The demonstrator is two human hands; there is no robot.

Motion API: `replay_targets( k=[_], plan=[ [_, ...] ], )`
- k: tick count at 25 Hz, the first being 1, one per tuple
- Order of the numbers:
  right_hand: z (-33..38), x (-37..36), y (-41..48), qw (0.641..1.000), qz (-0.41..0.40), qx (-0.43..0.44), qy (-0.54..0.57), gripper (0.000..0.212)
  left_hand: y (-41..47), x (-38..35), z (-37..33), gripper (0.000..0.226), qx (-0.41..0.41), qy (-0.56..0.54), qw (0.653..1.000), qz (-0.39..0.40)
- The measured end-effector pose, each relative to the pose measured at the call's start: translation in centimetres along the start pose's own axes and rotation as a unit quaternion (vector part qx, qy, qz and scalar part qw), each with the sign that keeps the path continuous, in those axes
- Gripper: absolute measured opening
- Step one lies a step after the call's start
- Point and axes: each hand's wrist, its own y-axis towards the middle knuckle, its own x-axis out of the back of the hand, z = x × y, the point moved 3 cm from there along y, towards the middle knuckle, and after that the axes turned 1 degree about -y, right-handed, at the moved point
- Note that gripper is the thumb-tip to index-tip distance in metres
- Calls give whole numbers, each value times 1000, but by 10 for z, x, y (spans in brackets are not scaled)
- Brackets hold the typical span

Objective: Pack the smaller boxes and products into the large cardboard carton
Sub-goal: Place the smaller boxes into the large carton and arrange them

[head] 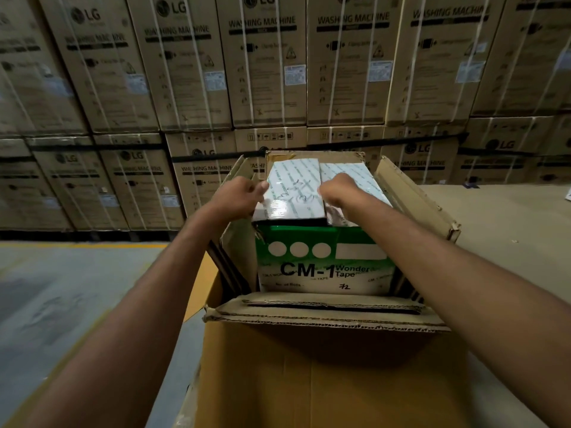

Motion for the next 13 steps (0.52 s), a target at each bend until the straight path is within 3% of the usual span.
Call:
replay_targets(
  k=[3,6,9,13],
  plan=[
    [19,6,2,987,8,60,146,17,1,12,-11,66,23,-151,988,-30],
    [46,-10,-8,967,134,168,136,35,1,31,-23,70,28,-245,967,-71],
    [63,-48,-15,945,223,222,87,48,6,52,-14,48,19,-277,947,-160],
    [66,-88,-10,942,222,253,-6,42,6,85,25,15,63,-239,944,-218]
  ],
)
